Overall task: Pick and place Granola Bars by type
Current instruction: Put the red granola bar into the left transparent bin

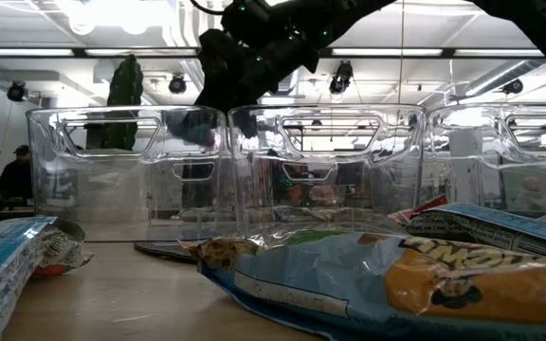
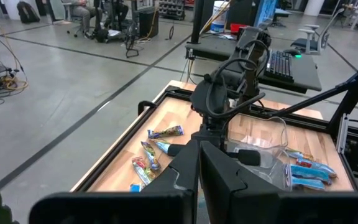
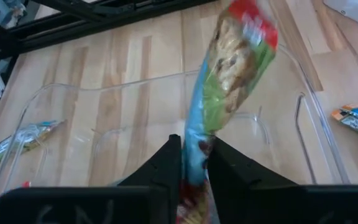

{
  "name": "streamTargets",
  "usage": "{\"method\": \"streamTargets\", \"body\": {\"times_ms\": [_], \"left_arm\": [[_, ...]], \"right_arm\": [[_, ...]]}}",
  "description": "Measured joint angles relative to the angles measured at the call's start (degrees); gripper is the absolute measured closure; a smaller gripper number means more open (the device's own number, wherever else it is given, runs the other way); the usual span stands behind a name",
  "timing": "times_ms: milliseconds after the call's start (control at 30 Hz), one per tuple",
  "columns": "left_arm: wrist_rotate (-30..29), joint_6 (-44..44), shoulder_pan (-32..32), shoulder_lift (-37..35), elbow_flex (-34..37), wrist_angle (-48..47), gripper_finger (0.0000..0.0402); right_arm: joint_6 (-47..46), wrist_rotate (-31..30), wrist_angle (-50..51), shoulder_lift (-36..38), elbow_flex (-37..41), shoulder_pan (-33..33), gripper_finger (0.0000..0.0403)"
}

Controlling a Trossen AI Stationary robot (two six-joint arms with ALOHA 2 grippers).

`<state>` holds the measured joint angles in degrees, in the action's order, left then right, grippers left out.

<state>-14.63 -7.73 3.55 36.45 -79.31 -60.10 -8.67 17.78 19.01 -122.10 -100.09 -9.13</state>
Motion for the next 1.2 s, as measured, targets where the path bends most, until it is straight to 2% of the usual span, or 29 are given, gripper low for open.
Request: {"method": "streamTargets", "body": {"times_ms": [267,500,733,1033,1200], "left_arm": [[0.00,0.11,0.00,0.00,0.00,0.01,0.0401],[-0.02,0.13,0.00,0.00,0.00,0.00,0.0402],[-0.02,0.15,0.00,0.00,0.00,0.02,0.0402],[-0.03,0.18,0.01,0.00,0.00,0.23,0.0402],[-0.09,0.50,0.00,0.15,0.00,2.38,0.0402]], "right_arm": [[-0.41,0.02,0.06,0.00,0.00,-0.04,0.0291],[0.02,0.25,0.35,2.55,0.02,-0.13,0.0284],[5.06,0.26,0.14,13.61,0.00,-0.20,0.0299],[8.26,-0.01,2.42,27.82,-0.02,-1.63,0.0338],[11.79,-4.21,5.62,33.48,-0.02,-2.18,0.0349]]}}
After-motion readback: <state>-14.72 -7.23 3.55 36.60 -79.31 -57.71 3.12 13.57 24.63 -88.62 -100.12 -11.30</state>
